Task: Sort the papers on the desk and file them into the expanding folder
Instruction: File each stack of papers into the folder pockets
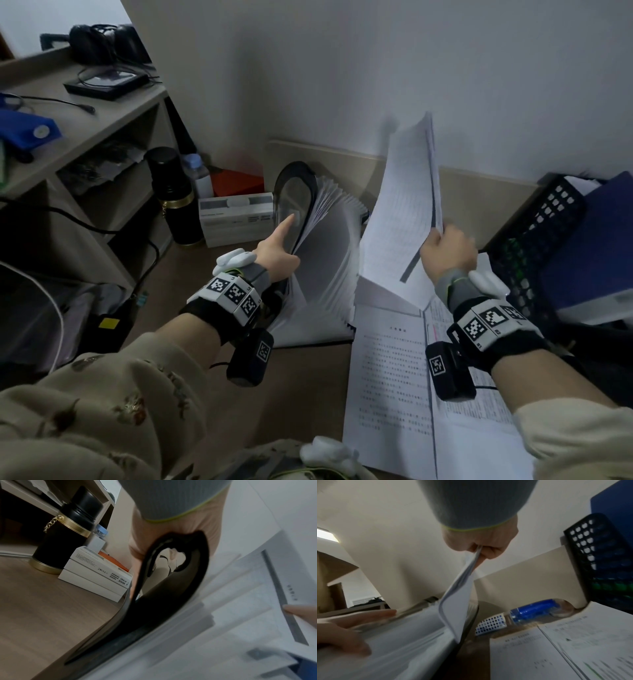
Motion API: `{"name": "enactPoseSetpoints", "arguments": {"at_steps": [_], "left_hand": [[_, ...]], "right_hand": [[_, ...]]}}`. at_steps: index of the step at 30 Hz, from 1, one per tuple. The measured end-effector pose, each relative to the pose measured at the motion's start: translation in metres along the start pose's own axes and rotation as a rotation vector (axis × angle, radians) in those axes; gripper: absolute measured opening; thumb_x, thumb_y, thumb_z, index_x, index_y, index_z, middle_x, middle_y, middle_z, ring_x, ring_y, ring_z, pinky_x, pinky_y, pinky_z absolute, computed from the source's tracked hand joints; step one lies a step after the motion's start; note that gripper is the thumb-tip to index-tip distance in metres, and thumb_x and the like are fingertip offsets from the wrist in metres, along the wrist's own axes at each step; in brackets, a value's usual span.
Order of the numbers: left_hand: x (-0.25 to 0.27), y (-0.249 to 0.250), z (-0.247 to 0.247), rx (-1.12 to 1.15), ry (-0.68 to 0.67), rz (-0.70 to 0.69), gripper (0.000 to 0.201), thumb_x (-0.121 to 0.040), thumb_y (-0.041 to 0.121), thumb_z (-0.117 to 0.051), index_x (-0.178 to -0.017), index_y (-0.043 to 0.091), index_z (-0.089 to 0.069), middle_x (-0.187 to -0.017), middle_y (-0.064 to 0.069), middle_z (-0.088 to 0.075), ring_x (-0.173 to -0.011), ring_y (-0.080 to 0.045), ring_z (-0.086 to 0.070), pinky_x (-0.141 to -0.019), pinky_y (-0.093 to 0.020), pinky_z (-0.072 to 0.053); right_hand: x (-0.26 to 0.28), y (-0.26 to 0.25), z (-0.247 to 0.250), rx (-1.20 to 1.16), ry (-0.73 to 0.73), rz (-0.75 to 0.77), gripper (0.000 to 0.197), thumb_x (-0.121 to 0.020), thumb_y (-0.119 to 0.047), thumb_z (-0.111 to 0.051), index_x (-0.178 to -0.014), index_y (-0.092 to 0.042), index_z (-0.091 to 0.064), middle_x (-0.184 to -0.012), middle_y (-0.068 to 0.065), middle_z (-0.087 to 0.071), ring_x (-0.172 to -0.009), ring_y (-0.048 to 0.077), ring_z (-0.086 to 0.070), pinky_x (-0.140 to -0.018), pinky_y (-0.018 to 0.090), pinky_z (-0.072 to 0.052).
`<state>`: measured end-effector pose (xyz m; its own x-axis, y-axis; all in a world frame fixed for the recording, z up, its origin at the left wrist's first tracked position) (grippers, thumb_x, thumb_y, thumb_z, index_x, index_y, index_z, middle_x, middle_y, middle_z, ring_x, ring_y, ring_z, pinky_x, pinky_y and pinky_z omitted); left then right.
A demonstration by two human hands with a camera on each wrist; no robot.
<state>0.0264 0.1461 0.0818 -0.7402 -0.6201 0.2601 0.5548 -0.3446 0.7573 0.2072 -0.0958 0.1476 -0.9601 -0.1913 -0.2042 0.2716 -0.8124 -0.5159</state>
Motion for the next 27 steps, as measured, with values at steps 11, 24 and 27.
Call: {"name": "enactPoseSetpoints", "arguments": {"at_steps": [11, 24, 27], "left_hand": [[0.002, 0.002, -0.004, 0.006, 0.033, 0.016, 0.091, -0.078, 0.006, -0.052, -0.148, 0.052, -0.016, -0.14, -0.007, -0.051, -0.111, -0.029, -0.056, -0.088, -0.033, -0.048], [0.007, 0.018, -0.016, 0.016, 0.129, 0.037, 0.092, -0.08, -0.003, -0.05, -0.151, 0.044, -0.016, -0.145, -0.009, -0.046, -0.125, -0.033, -0.048, -0.098, -0.032, -0.039], [0.007, 0.018, -0.011, 0.048, 0.151, 0.025, 0.09, -0.079, -0.002, -0.049, -0.15, 0.044, -0.018, -0.146, -0.007, -0.045, -0.123, -0.032, -0.05, -0.099, -0.032, -0.041]], "right_hand": [[0.011, -0.026, 0.029, -0.205, 0.125, -0.029, 0.029, -0.097, -0.014, -0.04, -0.107, 0.009, -0.053, -0.101, 0.031, -0.06, -0.097, 0.044, -0.056, -0.07, 0.038, -0.038], [0.056, -0.006, -0.034, -0.204, -0.223, -0.135, 0.027, -0.093, -0.011, -0.04, -0.107, 0.0, -0.06, -0.108, 0.023, -0.063, -0.098, 0.039, -0.059, -0.08, 0.038, -0.048], [0.059, 0.0, -0.04, -0.189, -0.287, -0.16, 0.028, -0.092, -0.009, -0.04, -0.108, 0.003, -0.06, -0.109, 0.024, -0.062, -0.097, 0.04, -0.058, -0.079, 0.037, -0.047]]}}
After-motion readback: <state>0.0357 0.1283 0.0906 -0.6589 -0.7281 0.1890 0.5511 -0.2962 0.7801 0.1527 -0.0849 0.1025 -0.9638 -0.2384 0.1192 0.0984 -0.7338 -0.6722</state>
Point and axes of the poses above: each hand's wrist, its own x-axis away from the middle knuckle, its own z-axis out of the back of the hand, y = z × x, the point moved 7 cm from there along -x, towards the middle knuckle
